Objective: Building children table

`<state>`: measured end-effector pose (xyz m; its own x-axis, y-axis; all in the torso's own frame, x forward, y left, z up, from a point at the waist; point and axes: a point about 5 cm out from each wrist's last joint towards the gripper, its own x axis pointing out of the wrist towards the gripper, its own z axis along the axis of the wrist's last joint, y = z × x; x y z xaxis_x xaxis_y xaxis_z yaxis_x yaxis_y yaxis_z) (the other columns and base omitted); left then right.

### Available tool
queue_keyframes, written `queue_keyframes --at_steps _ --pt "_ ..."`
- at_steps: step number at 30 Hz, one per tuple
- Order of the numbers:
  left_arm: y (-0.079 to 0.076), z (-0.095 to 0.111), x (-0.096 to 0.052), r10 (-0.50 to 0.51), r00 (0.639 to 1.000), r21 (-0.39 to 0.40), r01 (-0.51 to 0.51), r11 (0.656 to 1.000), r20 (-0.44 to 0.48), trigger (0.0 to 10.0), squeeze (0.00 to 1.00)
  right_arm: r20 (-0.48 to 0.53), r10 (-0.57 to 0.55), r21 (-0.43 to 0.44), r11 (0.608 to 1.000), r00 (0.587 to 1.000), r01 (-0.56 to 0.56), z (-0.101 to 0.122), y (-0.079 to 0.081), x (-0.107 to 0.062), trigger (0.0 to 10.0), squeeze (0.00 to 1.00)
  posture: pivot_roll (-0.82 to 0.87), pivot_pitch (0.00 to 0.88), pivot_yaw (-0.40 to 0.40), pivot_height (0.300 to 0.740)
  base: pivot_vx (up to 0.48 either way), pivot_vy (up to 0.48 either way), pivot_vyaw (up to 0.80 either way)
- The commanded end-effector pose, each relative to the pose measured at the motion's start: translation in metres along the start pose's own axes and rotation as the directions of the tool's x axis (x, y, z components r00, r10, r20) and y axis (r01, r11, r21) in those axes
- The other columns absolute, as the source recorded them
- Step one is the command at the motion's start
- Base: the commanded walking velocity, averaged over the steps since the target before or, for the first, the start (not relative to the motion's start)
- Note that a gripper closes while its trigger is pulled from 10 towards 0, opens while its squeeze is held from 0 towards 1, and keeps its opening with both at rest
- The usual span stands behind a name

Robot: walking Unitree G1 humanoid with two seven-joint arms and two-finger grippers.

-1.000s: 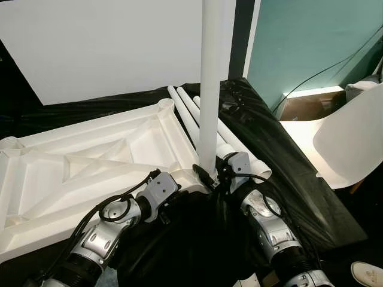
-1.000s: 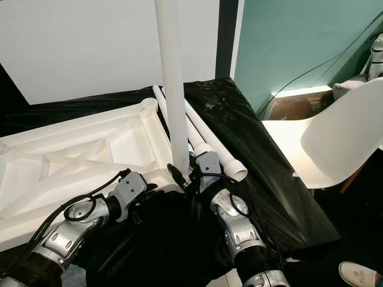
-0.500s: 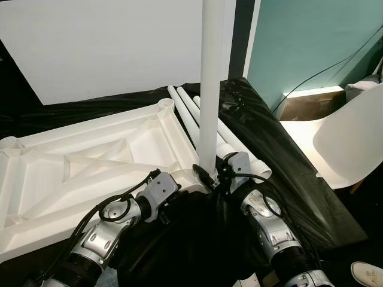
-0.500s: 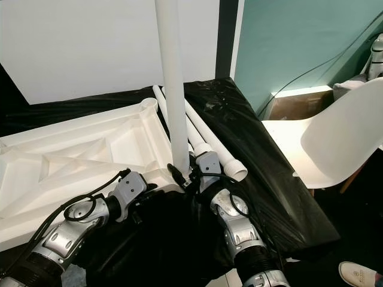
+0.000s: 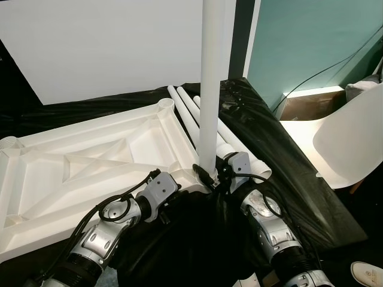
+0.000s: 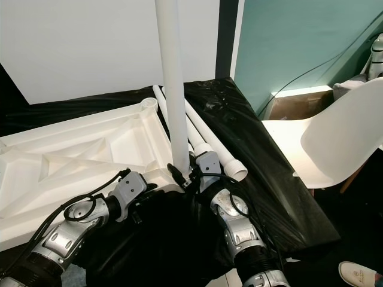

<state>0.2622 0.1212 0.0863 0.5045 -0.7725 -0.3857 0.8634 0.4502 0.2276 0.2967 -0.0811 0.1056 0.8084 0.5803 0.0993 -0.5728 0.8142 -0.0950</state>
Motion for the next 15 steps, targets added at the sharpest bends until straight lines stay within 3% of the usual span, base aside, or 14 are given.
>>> queue_keyframes --at_steps 1,11,12,13,14,15 --pt "-0.042 -0.026 0.001 -0.298 0.950 -0.065 0.293 0.954 -0.089 10.0 0.00 -0.034 -0.203 -0.006 0.979 0.979 0.203 -0.001 -0.035 -0.008 4.9 0.00 -0.04 0.000 0.045 0.740 0.000 0.000 0.00" --pt "-0.042 -0.026 0.001 -0.298 0.950 -0.065 0.293 0.954 -0.089 10.0 0.00 -0.034 -0.203 -0.006 0.979 0.979 0.203 -0.001 -0.035 -0.008 4.9 0.00 -0.04 0.000 0.045 0.740 0.000 0.000 0.00" --pt "-0.042 -0.026 0.001 -0.297 0.951 -0.064 0.293 0.954 -0.089 10.0 0.00 -0.038 -0.204 -0.026 0.979 0.978 0.203 -0.001 -0.035 -0.007 10.0 0.00 -0.04 0.000 0.000 0.740 0.000 0.000 0.00" --pt "-0.028 -0.009 0.003 -0.181 0.983 -0.049 0.183 0.982 0.030 10.0 1.00 -0.039 -0.207 -0.049 0.977 0.978 0.205 -0.001 -0.032 -0.009 10.0 0.00 -0.03 0.000 0.000 0.740 0.000 0.000 0.00" --pt "-0.028 -0.009 0.003 -0.181 0.983 -0.049 0.183 0.982 0.030 10.0 1.00 -0.039 -0.207 -0.049 0.977 0.978 0.205 -0.001 -0.032 -0.009 10.0 0.00 -0.03 0.000 0.000 0.740 0.000 0.000 0.00" --pt "-0.018 0.004 0.003 -0.089 0.989 -0.050 0.096 0.994 0.118 10.0 1.00 -0.039 -0.209 -0.063 0.976 0.977 0.207 -0.001 -0.029 -0.010 10.0 0.00 -0.03 0.000 0.000 0.740 0.000 0.000 0.00"
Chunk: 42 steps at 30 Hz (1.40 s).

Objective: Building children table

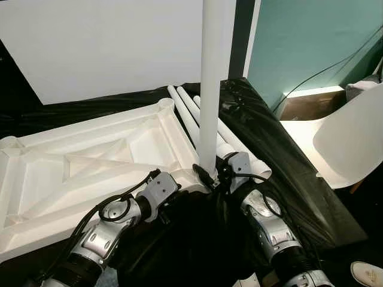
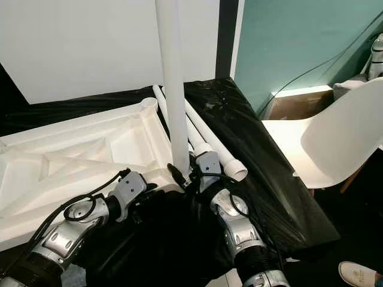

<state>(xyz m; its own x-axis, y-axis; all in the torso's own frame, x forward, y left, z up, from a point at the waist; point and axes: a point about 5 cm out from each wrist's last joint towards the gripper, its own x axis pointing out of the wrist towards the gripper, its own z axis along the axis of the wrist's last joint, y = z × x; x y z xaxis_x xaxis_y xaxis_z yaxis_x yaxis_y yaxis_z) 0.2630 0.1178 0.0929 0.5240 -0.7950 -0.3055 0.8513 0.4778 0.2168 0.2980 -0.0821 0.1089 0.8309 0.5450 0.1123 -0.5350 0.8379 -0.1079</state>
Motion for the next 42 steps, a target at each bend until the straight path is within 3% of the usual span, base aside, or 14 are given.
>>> queue_keyframes --at_steps 1,3,6,7,9,10,11,13,14,22,24,25,28,42 --pt "-0.019 -0.004 0.002 -0.115 0.993 -0.037 0.116 0.993 0.034 10.0 1.00 -0.051 -0.166 -0.048 0.985 0.985 0.164 -0.005 -0.028 -0.010 10.0 0.00 -0.03 0.000 0.000 0.740 0.000 0.000 0.00" --pt "-0.009 0.008 0.001 -0.026 0.992 -0.044 0.031 0.999 0.123 10.0 0.71 -0.050 -0.167 -0.057 0.985 0.985 0.164 -0.005 -0.026 -0.011 10.0 0.00 -0.03 0.000 0.000 0.740 0.000 0.000 0.00" --pt "-0.011 0.008 0.000 -0.040 0.991 -0.060 0.048 0.997 0.127 10.0 0.77 -0.051 -0.166 -0.057 0.985 0.985 0.163 -0.005 -0.026 -0.011 10.0 0.00 -0.03 0.000 0.000 0.740 0.000 0.000 0.00" --pt "-0.012 0.008 0.000 -0.053 0.990 -0.064 0.062 0.996 0.131 10.0 1.00 -0.051 -0.165 -0.057 0.985 0.985 0.162 -0.005 -0.025 -0.011 10.0 0.00 -0.03 0.000 0.000 0.740 0.000 0.000 0.00" --pt "-0.011 0.009 0.000 -0.042 0.990 -0.053 0.050 0.997 0.133 10.0 1.00 -0.051 -0.164 -0.056 0.985 0.985 0.161 -0.005 -0.025 -0.011 10.0 0.00 -0.03 0.000 0.000 0.740 0.000 0.000 0.00" --pt "-0.010 0.010 0.000 -0.030 0.990 -0.049 0.037 0.998 0.139 10.0 0.91 -0.052 -0.163 -0.056 0.986 0.985 0.160 -0.005 -0.025 -0.011 10.0 0.00 -0.03 0.000 0.000 0.740 0.000 0.000 0.00" --pt "-0.007 0.015 -0.001 -0.008 0.984 -0.064 0.020 0.998 0.180 10.0 0.22 -0.053 -0.159 -0.054 0.986 0.986 0.156 -0.005 -0.024 -0.011 10.0 0.00 -0.03 0.000 0.000 0.740 0.000 0.000 0.00" --pt "-0.006 0.018 -0.001 -0.001 0.980 -0.076 0.017 0.997 0.201 10.0 0.22 -0.053 -0.158 -0.054 0.986 0.986 0.155 -0.005 -0.024 -0.011 10.0 0.00 -0.03 0.000 0.000 0.740 0.000 0.000 0.00" --pt "-0.003 0.023 -0.003 0.021 0.970 -0.098 0.003 0.995 0.243 10.0 0.00 -0.054 -0.152 -0.052 0.987 0.987 0.149 -0.005 -0.024 -0.011 10.0 0.00 -0.03 0.000 0.000 0.740 0.000 0.000 0.00" --pt "0.018 0.045 -0.014 0.217 0.885 -0.215 -0.137 0.967 0.412 10.0 0.00 -0.074 -0.110 -0.043 0.993 0.991 0.107 -0.006 -0.021 -0.012 10.0 0.00 -0.03 0.000 0.000 0.740 0.000 0.000 0.00" --pt "0.035 0.052 -0.026 0.374 0.803 -0.321 -0.242 0.916 0.463 10.0 0.00 -0.088 -0.088 -0.039 0.996 0.992 0.085 -0.007 -0.022 -0.016 10.0 0.00 -0.03 0.000 0.000 0.740 0.000 0.000 0.00" --pt "0.035 0.052 -0.026 0.374 0.803 -0.321 -0.242 0.916 0.463 10.0 0.00 -0.088 -0.088 -0.039 0.996 0.992 0.085 -0.007 -0.022 -0.016 10.0 0.00 -0.03 0.000 0.000 0.740 0.000 0.000 0.00" --pt "0.051 0.052 -0.038 0.540 0.714 -0.432 -0.357 0.829 0.446 10.0 0.00 -0.098 -0.071 -0.050 0.997 0.993 0.066 -0.005 -0.025 -0.021 10.0 0.00 -0.03 0.000 0.050 0.740 0.000 0.000 0.00" --pt "0.051 0.052 -0.038 0.540 0.714 -0.432 -0.357 0.829 0.446 10.0 0.00 -0.098 -0.071 -0.050 0.997 0.993 0.066 -0.005 -0.025 -0.021 10.0 0.00 -0.03 0.000 0.050 0.740 0.000 0.000 0.00"
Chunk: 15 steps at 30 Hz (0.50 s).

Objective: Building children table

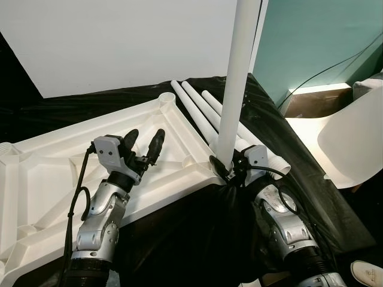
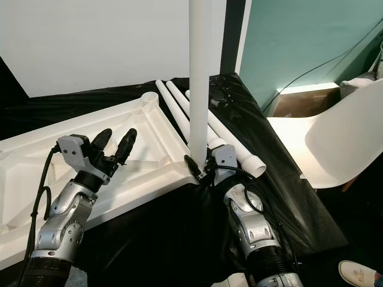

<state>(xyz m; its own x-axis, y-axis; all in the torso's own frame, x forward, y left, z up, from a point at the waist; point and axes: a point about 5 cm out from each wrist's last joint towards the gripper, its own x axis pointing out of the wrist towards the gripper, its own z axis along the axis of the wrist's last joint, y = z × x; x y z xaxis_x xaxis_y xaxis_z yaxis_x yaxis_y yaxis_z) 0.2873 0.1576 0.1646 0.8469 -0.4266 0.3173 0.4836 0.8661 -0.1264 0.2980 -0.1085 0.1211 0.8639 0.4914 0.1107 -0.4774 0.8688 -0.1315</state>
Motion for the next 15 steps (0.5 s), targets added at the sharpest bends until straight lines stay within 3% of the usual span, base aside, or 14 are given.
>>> queue_keyframes --at_steps 1,15 --pt "-0.0051 -0.0022 -0.0001 -0.055 0.998 -0.003 0.055 0.999 -0.013 10.0 0.00 -0.090 -0.006 -0.019 1.000 0.996 0.004 -0.0169 -0.0016 -0.0076 10.0 0.00 -0.03 0.000 0.050 0.740 0.000 0.000 0.00" --pt "-0.0051 -0.0022 -0.0001 -0.055 0.998 -0.003 0.055 0.999 -0.013 10.0 0.00 -0.090 -0.006 -0.019 1.000 0.996 0.004 -0.0169 -0.0016 -0.0076 10.0 0.00 -0.03 0.000 0.050 0.740 0.000 0.000 0.00"
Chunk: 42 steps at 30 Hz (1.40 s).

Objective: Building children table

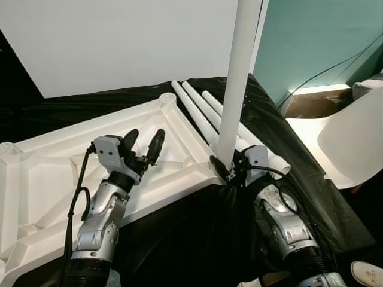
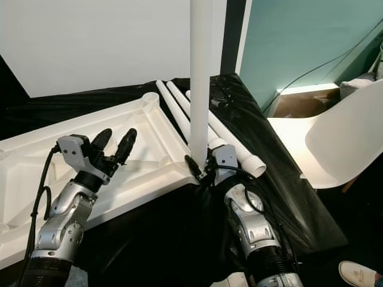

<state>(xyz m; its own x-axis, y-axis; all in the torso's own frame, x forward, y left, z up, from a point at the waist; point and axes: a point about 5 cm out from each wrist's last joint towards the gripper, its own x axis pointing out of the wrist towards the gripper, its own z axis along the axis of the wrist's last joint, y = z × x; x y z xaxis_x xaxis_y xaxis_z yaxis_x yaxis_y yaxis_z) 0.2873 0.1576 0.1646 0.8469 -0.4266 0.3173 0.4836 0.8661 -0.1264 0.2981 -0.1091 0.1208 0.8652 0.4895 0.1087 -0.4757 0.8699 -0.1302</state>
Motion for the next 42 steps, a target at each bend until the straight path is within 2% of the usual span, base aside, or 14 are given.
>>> queue_keyframes --at_steps 1,31,32,33,34,35,36,38,39,42 --pt "-0.005 -0.002 0.000 -0.055 0.998 -0.003 0.054 0.999 -0.013 10.0 0.00 -0.087 -0.004 -0.020 1.000 0.996 0.002 -0.017 -0.001 -0.007 10.0 0.00 -0.03 0.000 0.050 0.740 0.000 0.000 0.00" --pt "-0.005 -0.002 0.000 -0.055 0.998 -0.003 0.054 0.999 -0.013 10.0 0.00 -0.087 -0.004 -0.020 1.000 0.996 0.002 -0.017 -0.001 -0.007 10.0 0.00 -0.03 0.000 0.050 0.740 0.000 0.000 0.00" --pt "0.000 -0.002 -0.001 0.000 1.000 -0.004 0.000 1.000 -0.006 10.0 0.00 -0.094 0.004 -0.023 1.000 0.996 -0.006 -0.016 -0.002 -0.009 10.0 0.00 -0.03 0.000 0.000 0.740 0.000 0.000 0.00" --pt "0.004 -0.023 -0.005 0.145 0.978 0.072 -0.136 0.988 -0.151 10.0 0.00 -0.051 -0.098 -0.065 0.993 0.994 0.095 -0.007 -0.010 -0.011 10.0 1.00 -0.03 0.000 0.000 0.740 0.000 0.000 0.00" --pt "0.004 -0.023 -0.005 0.145 0.978 0.072 -0.136 0.988 -0.151 10.0 0.00 -0.051 -0.098 -0.065 0.993 0.994 0.095 -0.007 -0.010 -0.011 10.0 1.00 -0.03 0.000 0.000 0.740 0.000 0.000 0.00" --pt "0.006 -0.038 -0.010 0.248 0.938 0.154 -0.215 0.964 -0.243 10.0 0.00 -0.011 -0.175 -0.091 0.981 0.984 0.174 0.000 -0.016 -0.012 10.0 1.00 -0.03 0.000 0.000 0.740 0.000 0.000 0.00" --pt "0.007 -0.048 -0.014 0.312 0.904 0.217 -0.255 0.942 -0.293 10.0 0.00 0.020 -0.226 -0.105 0.968 0.974 0.226 0.005 -0.020 -0.013 10.0 1.00 -0.03 0.000 0.000 0.740 0.000 0.000 0.00" --pt "0.007 -0.048 -0.014 0.312 0.904 0.217 -0.255 0.942 -0.293 10.0 0.00 0.020 -0.226 -0.105 0.968 0.974 0.226 0.005 -0.020 -0.013 10.0 1.00 -0.03 0.000 0.000 0.740 0.000 0.000 0.00" --pt "0.007 -0.052 -0.015 0.343 0.886 0.250 -0.271 0.930 -0.313 10.0 0.00 0.040 -0.249 -0.110 0.961 0.968 0.252 0.009 -0.022 -0.014 10.0 1.00 -0.03 0.000 0.000 0.740 0.000 0.000 0.00" --pt "0.007 -0.052 -0.014 0.339 0.888 0.252 -0.267 0.930 -0.310 10.0 0.00 0.048 -0.241 -0.109 0.963 0.969 0.245 0.010 -0.022 -0.012 10.0 1.00 -0.03 0.000 0.000 0.740 0.000 0.000 0.00"
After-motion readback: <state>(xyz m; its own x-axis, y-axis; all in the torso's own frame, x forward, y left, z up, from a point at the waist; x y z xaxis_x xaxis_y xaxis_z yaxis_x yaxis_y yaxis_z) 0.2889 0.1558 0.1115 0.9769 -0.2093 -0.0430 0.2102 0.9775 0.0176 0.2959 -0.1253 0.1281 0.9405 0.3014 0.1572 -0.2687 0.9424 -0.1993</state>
